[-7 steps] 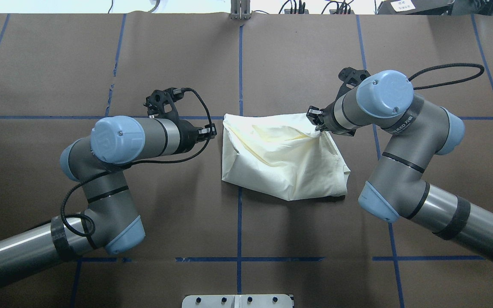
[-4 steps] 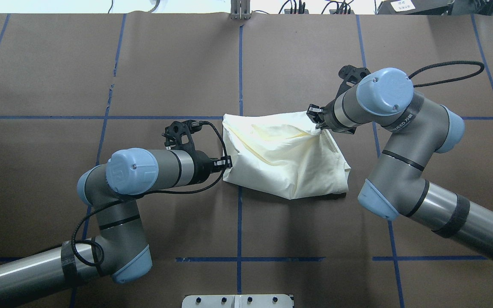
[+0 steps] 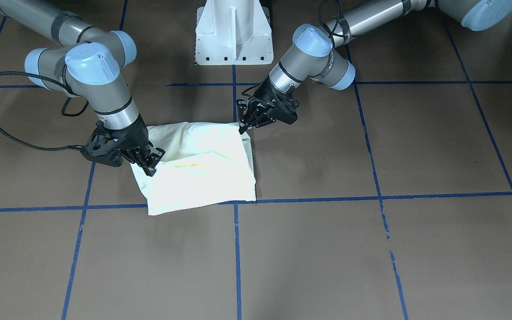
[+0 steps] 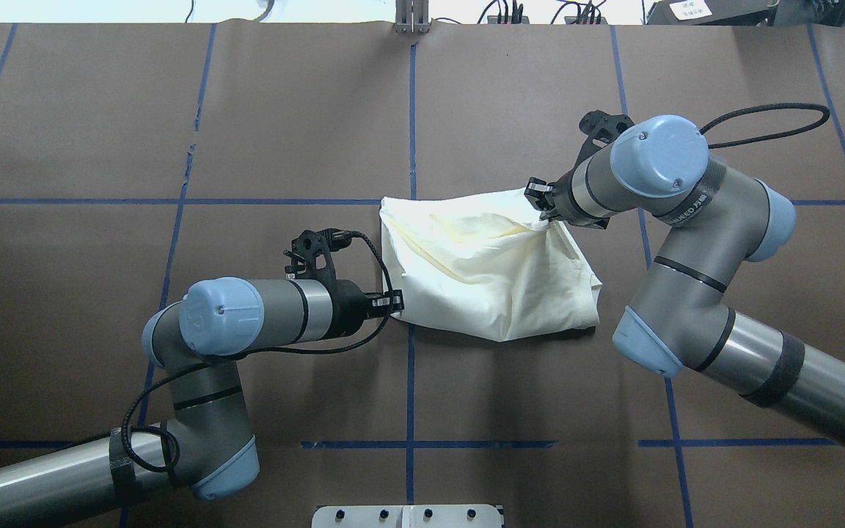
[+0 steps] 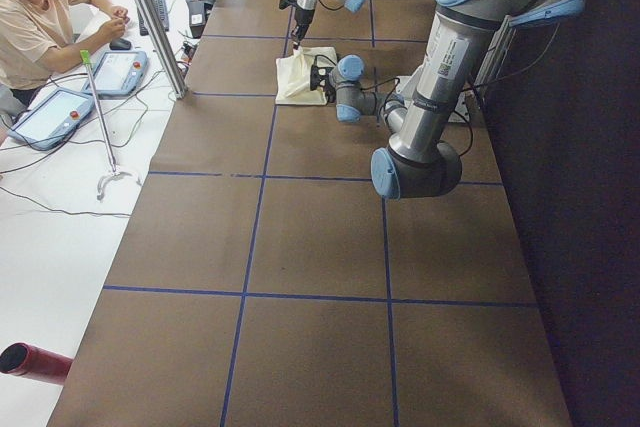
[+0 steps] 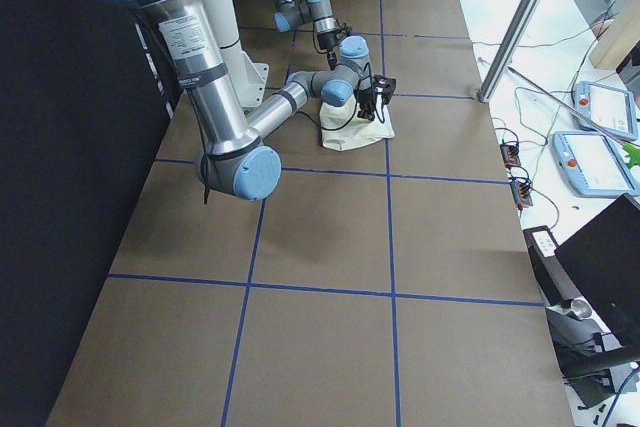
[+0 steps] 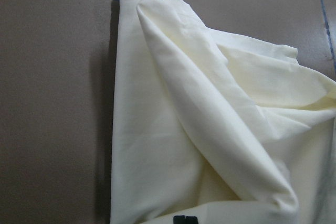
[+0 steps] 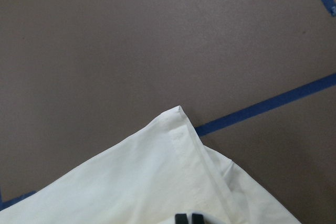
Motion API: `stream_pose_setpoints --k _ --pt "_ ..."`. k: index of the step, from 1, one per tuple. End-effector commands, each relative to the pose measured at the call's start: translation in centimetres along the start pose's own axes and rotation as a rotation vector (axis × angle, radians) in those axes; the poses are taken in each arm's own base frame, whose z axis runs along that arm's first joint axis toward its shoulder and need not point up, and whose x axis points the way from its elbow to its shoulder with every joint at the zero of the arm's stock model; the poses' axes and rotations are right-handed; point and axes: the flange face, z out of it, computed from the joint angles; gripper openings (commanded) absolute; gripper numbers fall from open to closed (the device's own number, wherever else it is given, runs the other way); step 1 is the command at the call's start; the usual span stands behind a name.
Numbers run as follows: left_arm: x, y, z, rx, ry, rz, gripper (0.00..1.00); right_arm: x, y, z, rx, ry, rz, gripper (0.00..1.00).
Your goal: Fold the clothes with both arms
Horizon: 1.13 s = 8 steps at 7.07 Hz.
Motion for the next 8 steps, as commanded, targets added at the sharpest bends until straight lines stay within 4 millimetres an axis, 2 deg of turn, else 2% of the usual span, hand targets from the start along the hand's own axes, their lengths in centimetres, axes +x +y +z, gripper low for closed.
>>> stream_pose_setpoints --k 1,2,3,4,5,6,8 --pt "-0.7 2.0 -1.0 -0.154 0.073 0.013 0.0 0.2 -0.1 0.4 0.0 0.008 0.004 0.0" --pt "-0.6 3.6 -0.7 -0.183 0.093 0.019 0.0 0.4 -0.2 0.7 0.0 0.016 0.007 0.0" --pt "-0.7 4.3 -0.9 -0.193 0.1 0.022 0.0 0.4 -0.2 0.8 0.0 0.017 0.006 0.0" --pt "0.8 4.5 -3.0 -0.209 0.136 0.026 0.0 0.4 -0.2 0.8 0.0 0.017 0.006 0.0" --pt "3.0 1.4 -5.1 -0.167 0.164 0.031 0.0 0.4 -0.2 0.8 0.0 0.016 0.006 0.0" --pt "3.8 -1.4 -6.3 -0.121 0.168 0.031 0.0 0.4 -0.2 0.8 0.0 0.016 0.006 0.0" --pt "3.4 -1.8 -5.3 -0.108 0.15 0.03 0.0 0.4 -0.2 0.8 0.0 0.016 0.006 0.0"
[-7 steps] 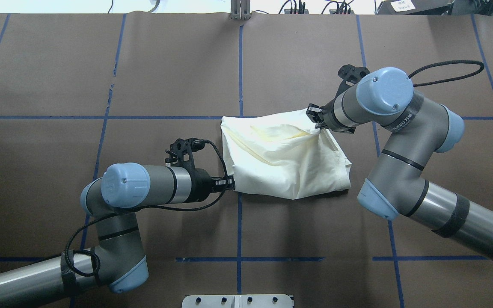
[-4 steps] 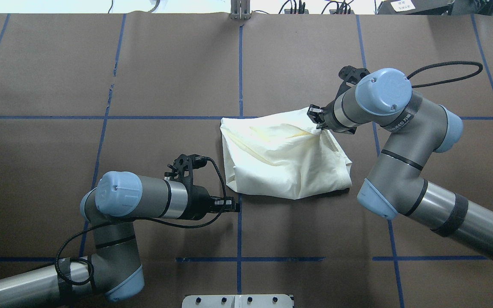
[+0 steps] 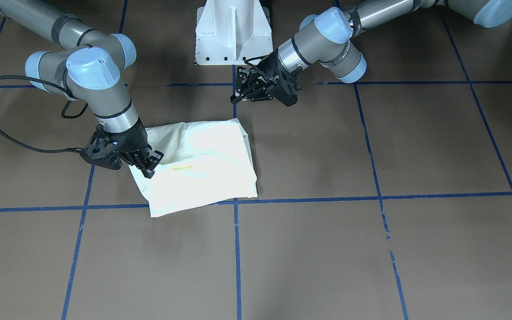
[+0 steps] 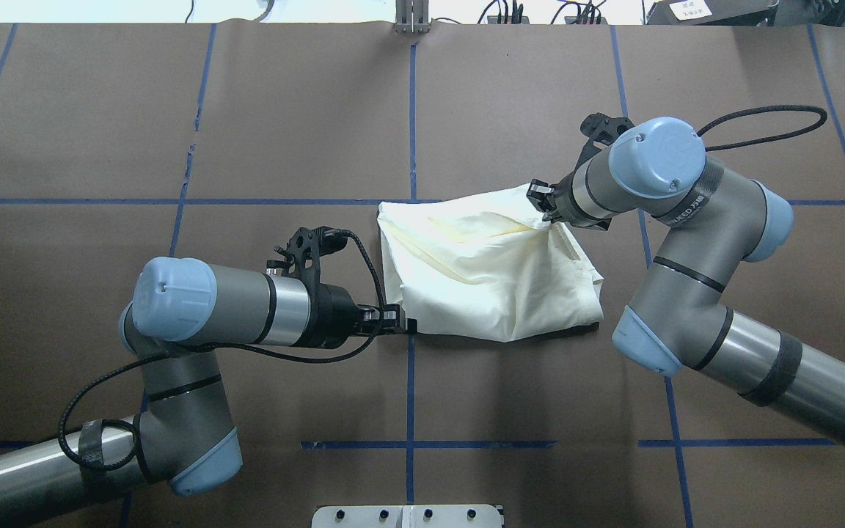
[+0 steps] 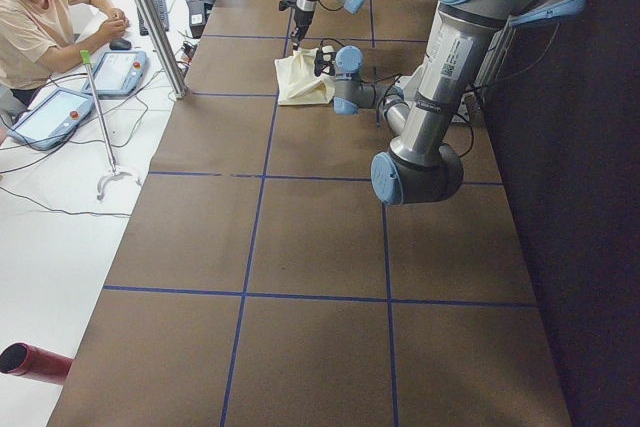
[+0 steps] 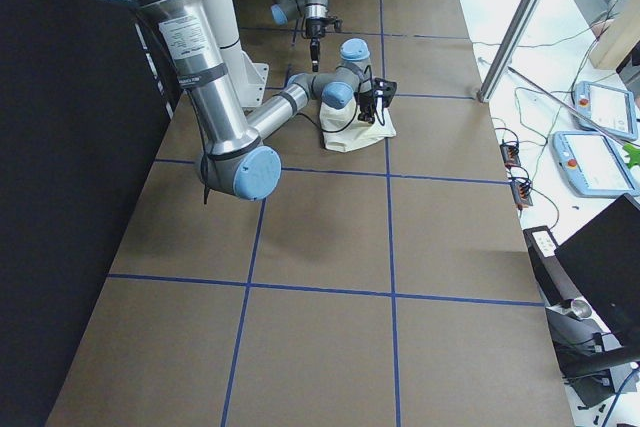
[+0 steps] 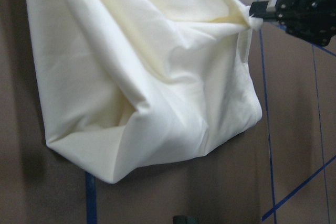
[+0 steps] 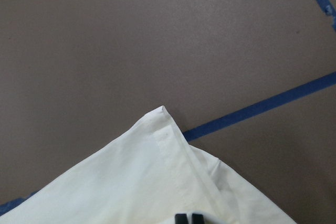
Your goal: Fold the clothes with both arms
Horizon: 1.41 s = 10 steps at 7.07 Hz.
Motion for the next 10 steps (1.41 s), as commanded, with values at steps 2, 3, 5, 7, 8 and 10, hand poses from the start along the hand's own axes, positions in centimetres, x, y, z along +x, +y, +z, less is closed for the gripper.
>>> stream_pose_setpoints --k 2,3,5,7,8,10 --pt "0.6 -1.9 2.4 0.065 -0.02 -0.002 0.0 0.0 0.0 0.0 0.0 0.0 -0.001 0.0" --pt "-0.6 -2.2 3.3 0.064 -0.043 -0.006 0.0 0.0 0.0 0.1 0.0 0.001 -0.002 0.0" --pt "-2.3 -2.5 4.3 0.072 -0.077 -0.011 0.0 0.0 0.0 0.1 0.0 0.001 -0.002 0.0" --pt "-5.0 -2.8 5.7 0.081 -0.132 -0.026 0.0 0.0 0.1 0.1 -0.001 0.002 -0.006 0.0" --pt "-4.9 -2.8 5.6 0.081 -0.13 -0.027 0.0 0.0 0.1 0.1 -0.001 0.002 -0.006 0.0" --pt "-5.2 -2.4 5.6 0.07 -0.14 -0.038 0.0 0.4 -0.3 1.0 0.002 0.021 -0.003 0.0"
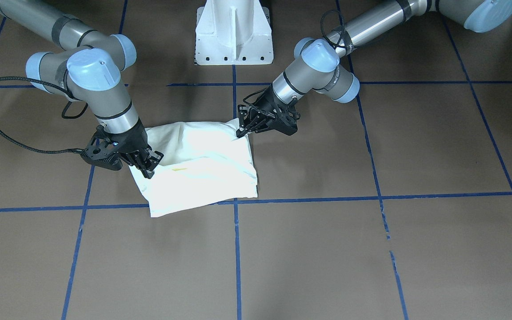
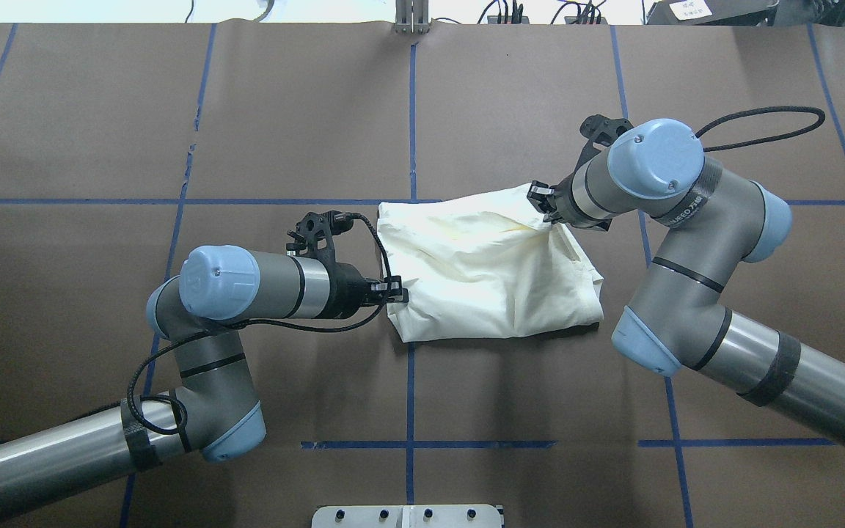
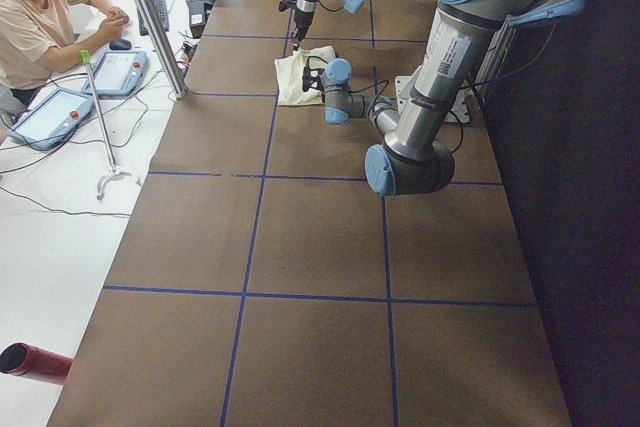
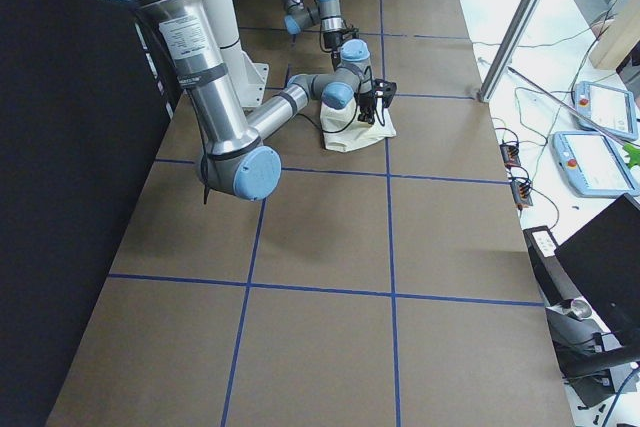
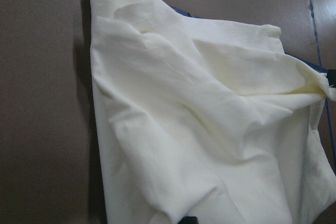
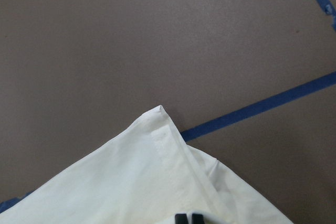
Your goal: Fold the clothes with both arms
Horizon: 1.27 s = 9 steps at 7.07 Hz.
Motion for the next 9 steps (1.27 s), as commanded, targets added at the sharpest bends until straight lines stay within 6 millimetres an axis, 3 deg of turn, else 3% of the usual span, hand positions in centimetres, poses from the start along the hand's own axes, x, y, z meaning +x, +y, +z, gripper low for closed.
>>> stream_pose_setpoints --k 1,2,4,5,7,9 --pt "-0.5 0.4 0.1 -0.009 -0.014 -0.008 0.0 0.2 -0.2 0.5 0.002 0.01 0.002 0.0" --pt "-0.1 0.5 -0.2 -0.01 -0.005 -0.008 0.0 0.5 -0.8 0.5 0.007 0.015 0.008 0.0" --pt "0.2 3.2 -0.2 -0.047 -0.003 -0.045 0.0 1.1 -1.2 1.7 0.007 0.04 0.013 0.0" --pt "0.9 4.1 -1.5 -0.056 0.008 -0.055 0.0 1.0 -1.4 1.6 0.009 0.037 0.012 0.0" --pt "-0.4 4.3 -1.4 -0.057 -0.038 -0.067 0.39 0.2 -1.3 1.2 0.01 0.025 0.009 0.0" --pt "-0.9 4.6 -0.7 -0.061 -0.051 -0.069 0.47 0.1 -1.3 1.2 0.01 0.023 0.01 0.0"
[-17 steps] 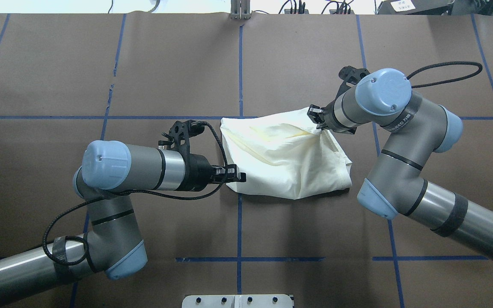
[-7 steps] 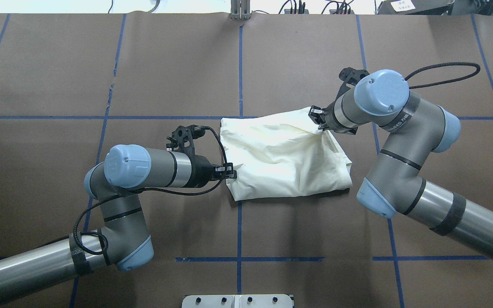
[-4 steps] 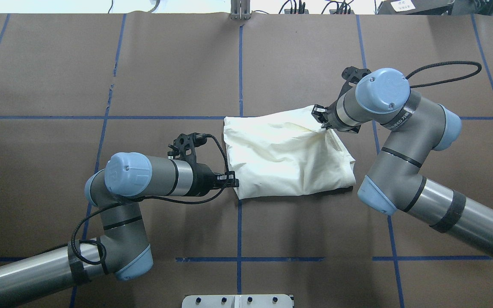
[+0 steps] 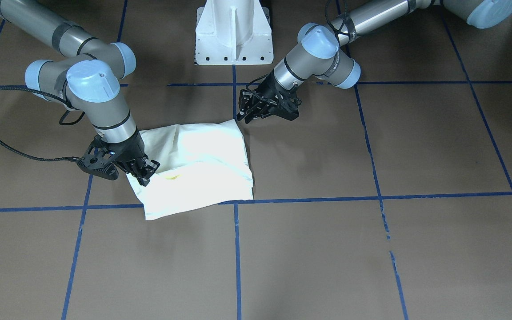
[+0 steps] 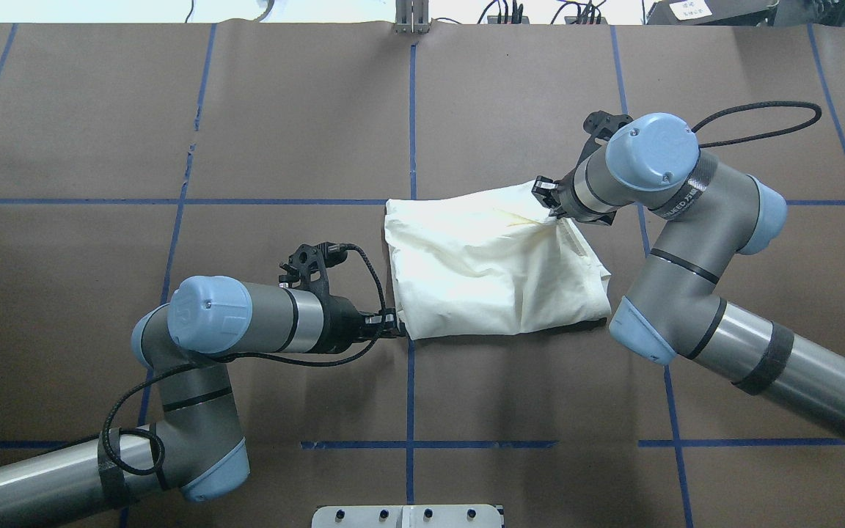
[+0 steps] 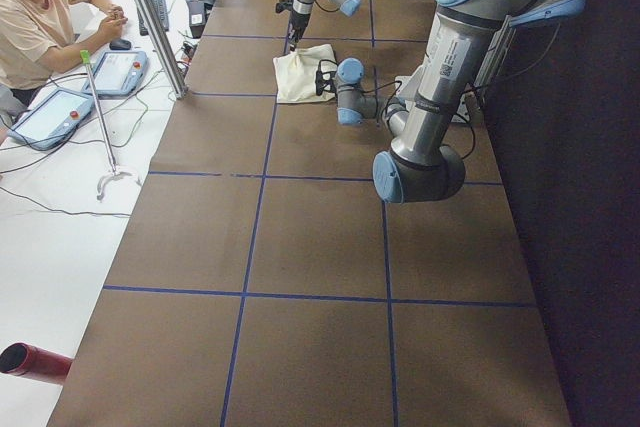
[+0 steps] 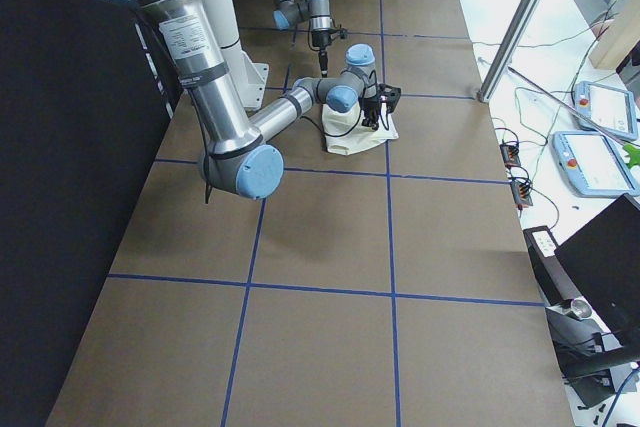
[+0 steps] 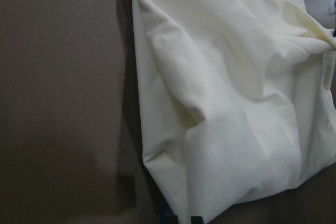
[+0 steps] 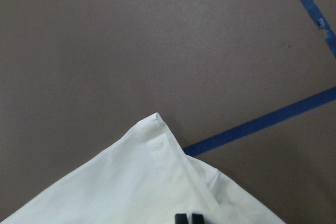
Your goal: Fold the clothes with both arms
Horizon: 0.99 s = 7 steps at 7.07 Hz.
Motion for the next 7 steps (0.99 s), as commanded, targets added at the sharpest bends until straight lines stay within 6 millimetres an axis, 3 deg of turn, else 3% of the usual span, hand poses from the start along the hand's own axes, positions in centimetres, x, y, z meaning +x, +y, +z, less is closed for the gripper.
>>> stream_pose_setpoints --k 1,3,5,7 --pt "0.0 0.4 0.8 -0.007 -0.008 -0.001 0.51 -0.1 0.0 0.0 0.0 -0.001 0.0 0.0" --pt "0.4 0.5 0.6 -0.008 0.009 0.006 0.51 -0.2 0.0 -0.1 0.0 -0.002 0.0 0.0" --pt "2.0 0.5 0.7 -0.008 0.033 0.015 0.5 -0.2 0.0 -0.1 0.0 -0.004 0.0 0.0" --pt "1.3 0.4 1.5 -0.008 0.031 0.015 0.49 -0.1 0.0 0.0 0.0 -0.001 -0.001 0.0"
